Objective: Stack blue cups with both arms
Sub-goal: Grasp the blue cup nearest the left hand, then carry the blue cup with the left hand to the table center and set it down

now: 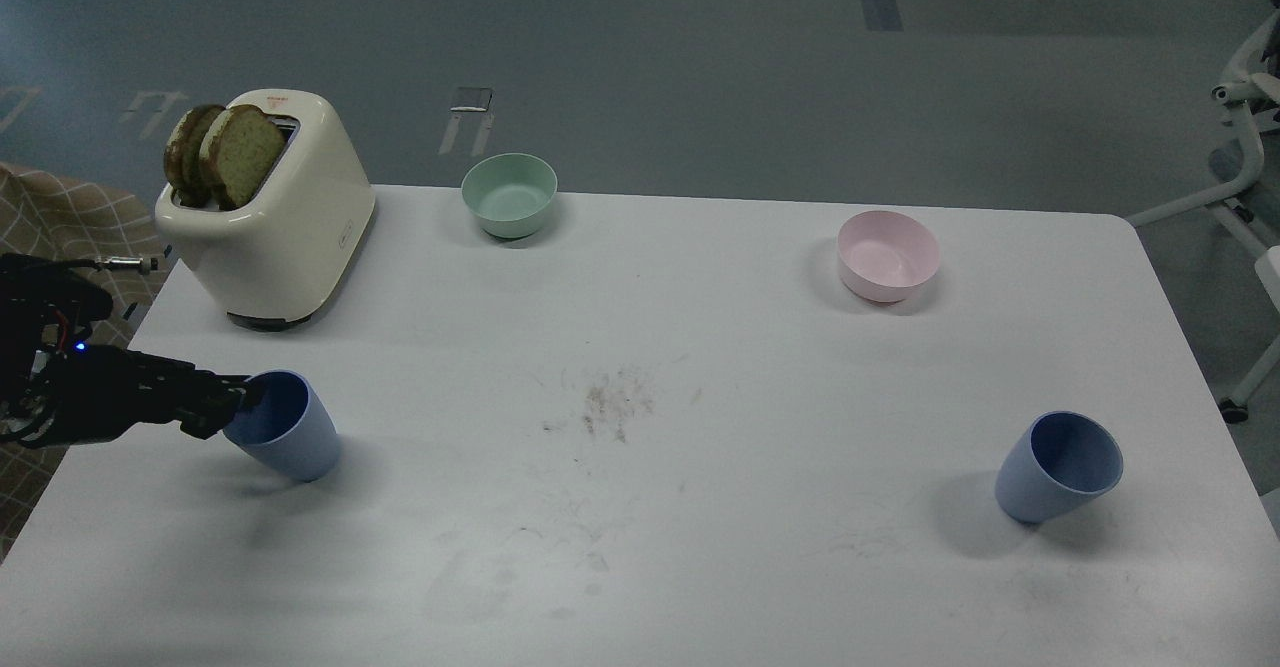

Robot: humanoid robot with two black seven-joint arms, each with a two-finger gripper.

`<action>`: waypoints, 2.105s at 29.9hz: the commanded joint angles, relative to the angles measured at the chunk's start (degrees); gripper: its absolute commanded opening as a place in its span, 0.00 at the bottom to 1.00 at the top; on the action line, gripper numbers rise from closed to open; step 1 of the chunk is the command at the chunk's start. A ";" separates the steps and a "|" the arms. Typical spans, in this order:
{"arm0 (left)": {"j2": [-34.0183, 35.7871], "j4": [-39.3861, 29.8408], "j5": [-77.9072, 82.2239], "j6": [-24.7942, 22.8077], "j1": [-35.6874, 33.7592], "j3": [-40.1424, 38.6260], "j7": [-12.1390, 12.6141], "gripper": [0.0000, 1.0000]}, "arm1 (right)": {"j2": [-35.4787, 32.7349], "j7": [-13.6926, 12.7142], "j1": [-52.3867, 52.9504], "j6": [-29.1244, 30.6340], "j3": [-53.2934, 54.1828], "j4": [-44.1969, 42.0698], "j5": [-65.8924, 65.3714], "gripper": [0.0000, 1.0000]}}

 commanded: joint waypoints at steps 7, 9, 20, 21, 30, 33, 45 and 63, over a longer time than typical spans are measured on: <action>0.36 -6.07 -0.04 -1.55 -9.84 -0.37 0.00 0.00 | -0.92 0.00 -0.61 0.00 0.44 -0.24 0.00 1.00; -0.61 -8.10 0.74 -4.09 -13.98 -0.37 0.00 0.00 | -1.10 0.00 -0.88 0.00 0.53 -0.24 0.09 1.00; -25.01 -5.92 8.57 -12.24 -25.41 -0.02 0.65 0.00 | -1.98 0.00 -1.84 0.00 0.53 -0.33 0.00 1.00; -26.35 -4.95 8.57 -12.24 -26.12 -0.02 1.18 0.00 | -1.98 0.00 -1.93 0.00 0.53 -0.33 0.00 1.00; -40.41 3.57 11.46 -12.24 -29.46 7.70 2.07 0.00 | -2.77 0.00 -3.34 0.00 0.53 -0.33 0.00 1.00; -43.58 6.03 11.99 -12.24 -29.46 8.33 2.07 0.00 | -2.77 0.00 -3.43 0.00 0.53 -0.24 0.00 1.00; -47.55 12.37 15.42 -12.24 -28.85 10.88 2.07 0.00 | -2.77 0.00 -4.92 0.00 0.53 -0.24 0.00 1.00; -46.59 12.20 4.80 -12.24 -32.36 9.56 2.16 0.79 | -2.86 0.00 -5.01 0.00 0.53 0.11 0.00 1.00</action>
